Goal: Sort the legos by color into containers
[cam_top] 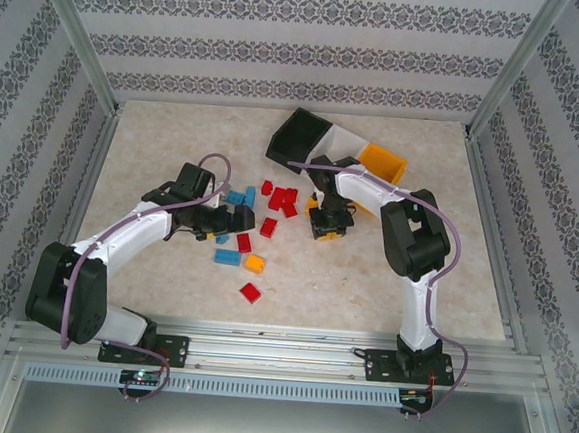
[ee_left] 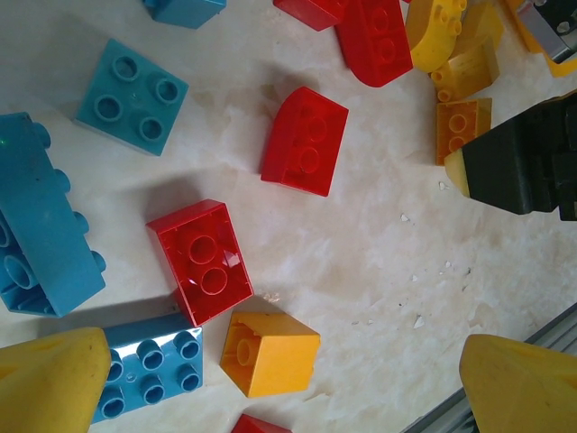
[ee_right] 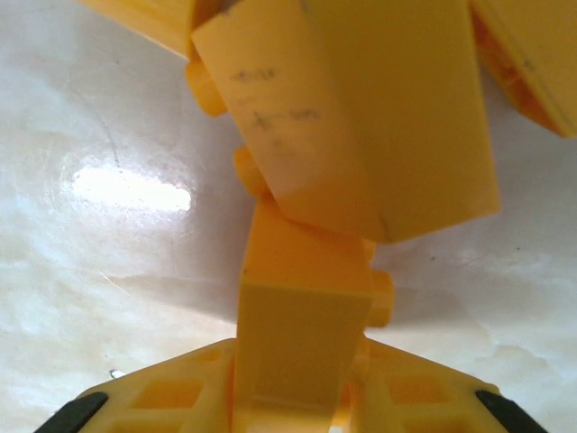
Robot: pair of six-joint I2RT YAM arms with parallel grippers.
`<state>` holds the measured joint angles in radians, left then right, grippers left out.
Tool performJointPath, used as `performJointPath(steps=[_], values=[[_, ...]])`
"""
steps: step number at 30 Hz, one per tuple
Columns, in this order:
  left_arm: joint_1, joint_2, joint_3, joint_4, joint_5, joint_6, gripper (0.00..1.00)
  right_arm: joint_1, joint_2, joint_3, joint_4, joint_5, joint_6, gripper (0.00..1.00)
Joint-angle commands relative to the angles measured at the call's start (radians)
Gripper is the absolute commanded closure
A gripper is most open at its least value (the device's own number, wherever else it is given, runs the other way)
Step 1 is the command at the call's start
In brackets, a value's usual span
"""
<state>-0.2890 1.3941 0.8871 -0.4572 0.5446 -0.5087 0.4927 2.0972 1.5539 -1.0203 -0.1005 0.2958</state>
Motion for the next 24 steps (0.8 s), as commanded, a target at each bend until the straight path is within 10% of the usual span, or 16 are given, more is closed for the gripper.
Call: performJointPath(steps=[1,24], values=[[-0.009,0.006,0.003,-0.014,-0.011,0.016,0.0,-0.008,0.013,0.021,-0.015,0.021,0.008,0.72],[-0.026,0.064,0.09,-0.109,-0.094,0.075,0.0,-0.206,-0.264,0.035,-0.04,-0.117,0.132,0.8]])
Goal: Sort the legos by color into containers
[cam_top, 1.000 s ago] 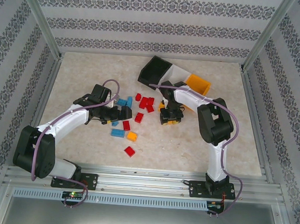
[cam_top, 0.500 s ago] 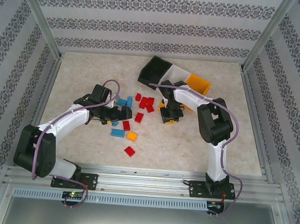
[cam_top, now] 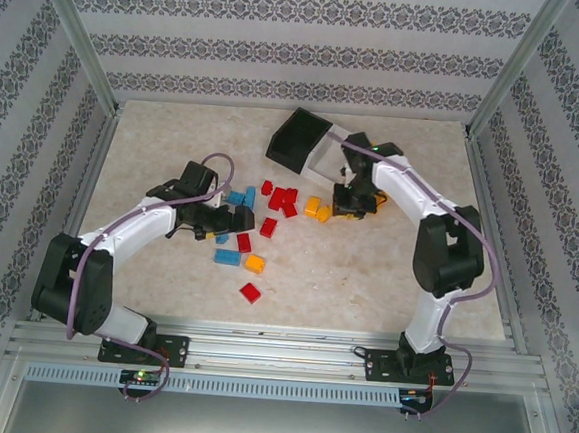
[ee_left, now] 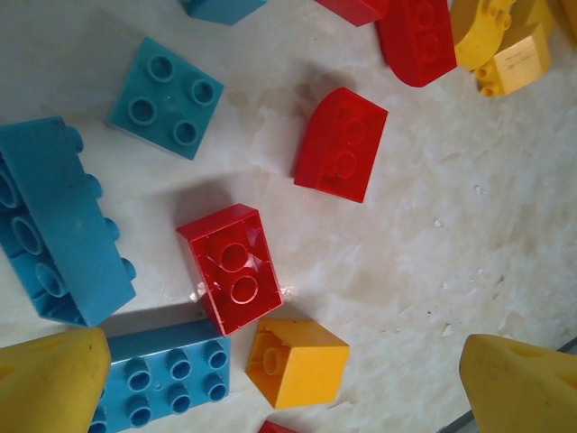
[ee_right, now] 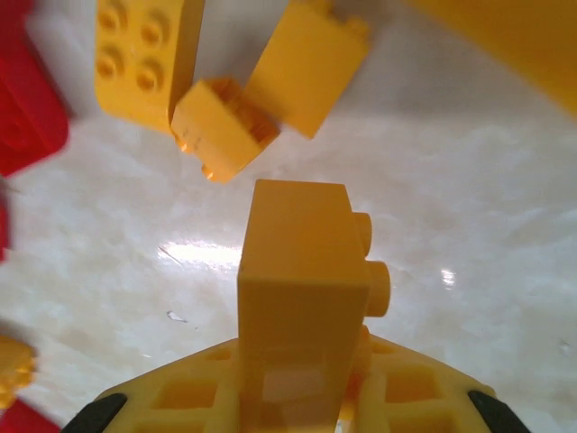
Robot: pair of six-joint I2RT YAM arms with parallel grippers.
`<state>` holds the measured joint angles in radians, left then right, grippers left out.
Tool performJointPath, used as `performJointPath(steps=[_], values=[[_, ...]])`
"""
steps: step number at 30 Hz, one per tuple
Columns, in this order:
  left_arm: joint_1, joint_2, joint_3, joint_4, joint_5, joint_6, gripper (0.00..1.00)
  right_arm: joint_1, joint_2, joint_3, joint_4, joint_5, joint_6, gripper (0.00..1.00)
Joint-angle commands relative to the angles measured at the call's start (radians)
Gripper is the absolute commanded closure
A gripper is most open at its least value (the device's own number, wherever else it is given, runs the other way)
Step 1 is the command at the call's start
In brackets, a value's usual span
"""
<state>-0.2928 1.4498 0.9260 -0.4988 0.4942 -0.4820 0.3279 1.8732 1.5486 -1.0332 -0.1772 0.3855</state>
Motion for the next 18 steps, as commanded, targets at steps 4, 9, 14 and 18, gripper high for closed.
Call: performJointPath(steps=[4,9,14,18], values=[[-0.062,0.037,0.109,-0.141,-0.101,0.104,0.0,-0.133,-0.038,0.114,-0.023,-0.06,0.081,0.8],[-0.13,0.072,0.152,-0.194,-0.147,0.137,0.0,-0.205,0.047,0.231,-0.04,-0.05,0.091,0.79],[-0.174,0.092,0.161,-0.221,-0.155,0.143,0.0,-0.236,0.178,0.368,-0.086,-0.036,0.07,0.79],[-0.207,0.1,0.163,-0.261,-0.17,0.172,0.0,-0.245,0.267,0.452,-0.113,-0.032,0.062,0.79]])
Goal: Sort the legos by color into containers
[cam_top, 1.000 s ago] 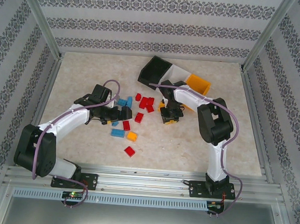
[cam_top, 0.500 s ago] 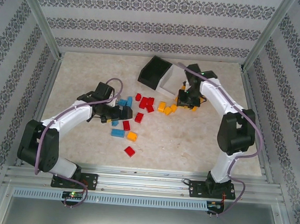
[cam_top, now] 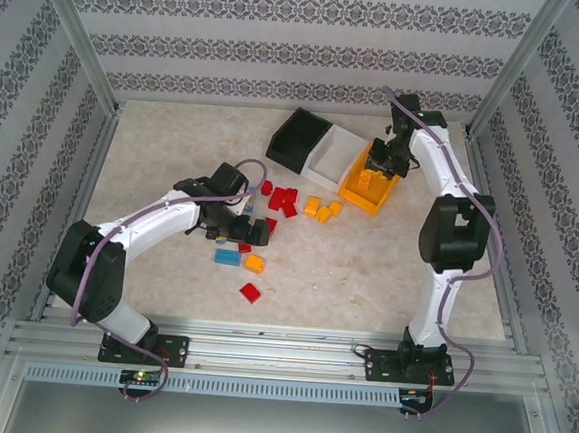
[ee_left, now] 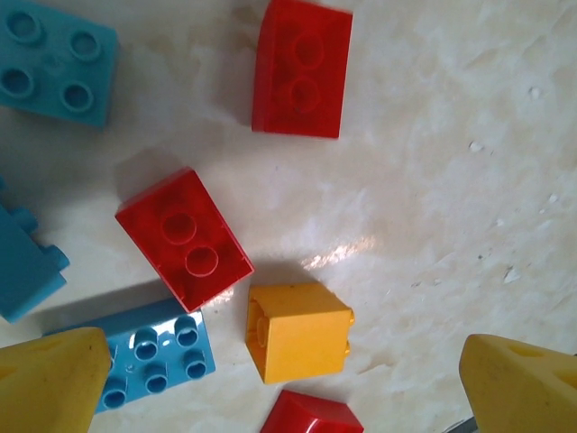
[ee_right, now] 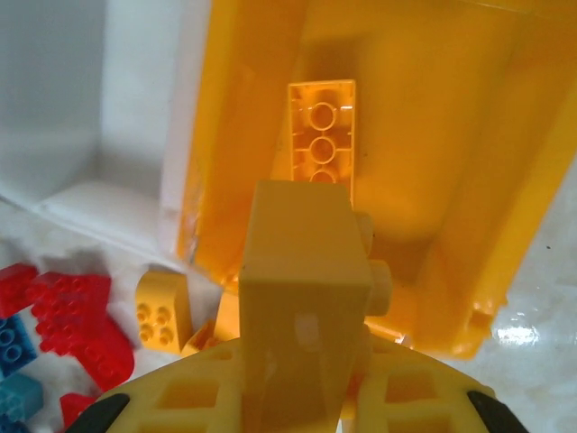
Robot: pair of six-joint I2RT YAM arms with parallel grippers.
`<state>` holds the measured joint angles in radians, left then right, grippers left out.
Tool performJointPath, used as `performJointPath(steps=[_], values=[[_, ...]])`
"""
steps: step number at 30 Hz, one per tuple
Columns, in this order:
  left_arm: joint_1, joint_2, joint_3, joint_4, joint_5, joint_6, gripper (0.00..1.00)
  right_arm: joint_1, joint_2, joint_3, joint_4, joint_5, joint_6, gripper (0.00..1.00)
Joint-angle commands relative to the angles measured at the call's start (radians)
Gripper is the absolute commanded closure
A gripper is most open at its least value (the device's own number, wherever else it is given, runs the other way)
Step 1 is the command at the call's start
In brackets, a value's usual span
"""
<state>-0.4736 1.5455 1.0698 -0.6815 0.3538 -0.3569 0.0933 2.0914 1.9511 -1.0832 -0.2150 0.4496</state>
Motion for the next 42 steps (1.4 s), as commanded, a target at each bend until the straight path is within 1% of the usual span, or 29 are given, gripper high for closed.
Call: performJointPath(steps=[1,8,12,18,24,27,30,35,42], values=[[-0.035,0.004,0.014,-0.086,-0.032,0.058,0.0,-0.012,0.07,0.07,-0.069,0.007,-0.005,0.79],[-0.105,0.001,-0.031,-0.106,-0.037,0.11,0.0,-0.012,0.171,0.143,-0.093,0.003,-0.008,0.77],[-0.137,0.026,-0.059,-0.102,-0.048,0.107,0.0,-0.01,0.189,0.141,-0.087,-0.005,-0.007,0.77],[-0.19,0.067,-0.089,-0.072,-0.063,0.11,0.0,-0.01,0.196,0.133,-0.084,-0.01,-0.01,0.74],[-0.237,0.112,-0.089,-0.063,-0.058,0.141,0.0,-0.011,0.18,0.123,-0.088,-0.001,-0.016,0.64],[-0.267,0.131,-0.085,-0.072,-0.068,0.153,0.0,-0.01,0.169,0.119,-0.093,0.004,-0.02,0.57],[-0.292,0.143,-0.081,-0.082,-0.077,0.154,0.0,-0.01,0.152,0.111,-0.095,0.008,-0.021,0.51],[-0.329,0.126,-0.09,-0.089,-0.075,0.134,0.07,-0.009,0.095,0.077,-0.081,0.01,-0.015,0.48],[-0.361,0.138,-0.124,-0.065,-0.078,0.116,0.14,-0.004,-0.003,-0.056,-0.015,-0.019,0.014,0.47]])
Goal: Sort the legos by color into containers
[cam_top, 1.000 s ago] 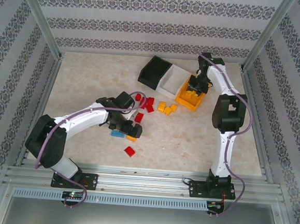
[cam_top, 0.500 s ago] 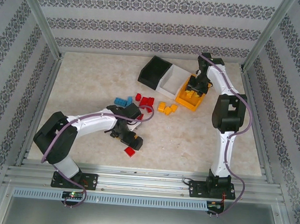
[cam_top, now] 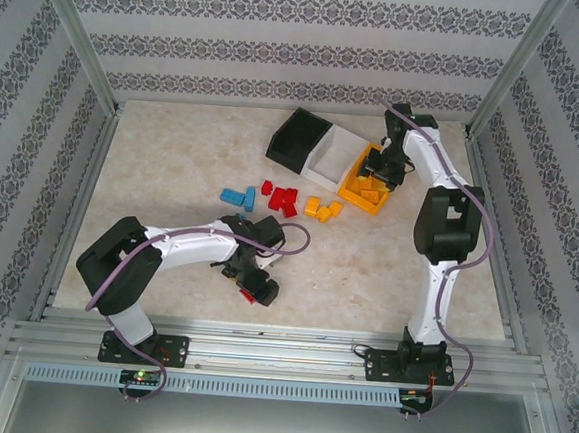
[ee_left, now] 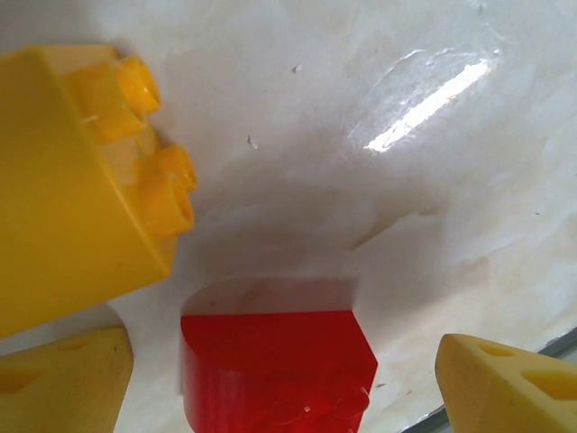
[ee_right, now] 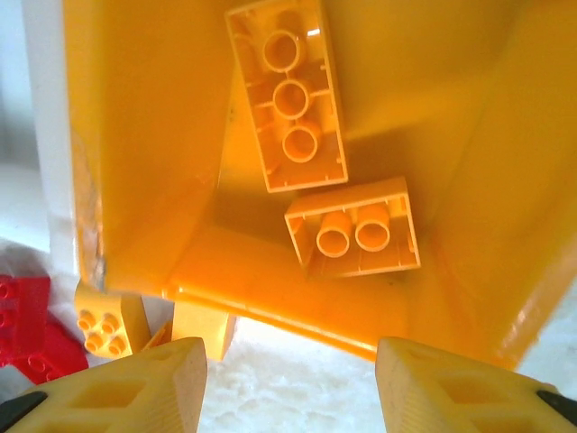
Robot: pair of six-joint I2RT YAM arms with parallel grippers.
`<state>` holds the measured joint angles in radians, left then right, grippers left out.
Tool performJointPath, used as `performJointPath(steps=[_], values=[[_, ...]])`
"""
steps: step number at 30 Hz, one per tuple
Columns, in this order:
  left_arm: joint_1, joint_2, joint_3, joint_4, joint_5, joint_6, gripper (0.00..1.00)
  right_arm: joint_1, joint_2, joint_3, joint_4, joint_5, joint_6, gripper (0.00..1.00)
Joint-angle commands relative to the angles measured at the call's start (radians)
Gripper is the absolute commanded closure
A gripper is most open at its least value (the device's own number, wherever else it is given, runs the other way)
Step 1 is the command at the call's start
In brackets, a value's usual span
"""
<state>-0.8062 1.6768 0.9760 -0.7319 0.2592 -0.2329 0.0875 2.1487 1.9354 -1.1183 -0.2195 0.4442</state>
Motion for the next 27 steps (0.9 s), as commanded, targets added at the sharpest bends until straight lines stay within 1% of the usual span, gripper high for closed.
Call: performJointPath(steps=[1,11,13,19,27], values=[[-0.03,0.014,-0.033,-0.017,0.016,-0.008,0.15,0.002,-0.075,-0.061,0.029,-0.016,0.023,0.47],[-0.037,0.011,-0.058,-0.036,0.041,0.022,0.16,0.0,-0.178,-0.2,0.082,-0.015,0.036,0.46],[-0.039,0.011,-0.057,-0.039,0.059,0.024,0.18,0.0,-0.19,-0.222,0.092,-0.018,0.041,0.46],[-0.045,0.012,-0.042,-0.062,0.092,0.029,0.21,-0.001,-0.217,-0.288,0.118,-0.022,0.05,0.46],[-0.06,0.005,0.002,-0.125,0.082,0.009,0.24,0.0,-0.231,-0.324,0.138,-0.028,0.046,0.45]])
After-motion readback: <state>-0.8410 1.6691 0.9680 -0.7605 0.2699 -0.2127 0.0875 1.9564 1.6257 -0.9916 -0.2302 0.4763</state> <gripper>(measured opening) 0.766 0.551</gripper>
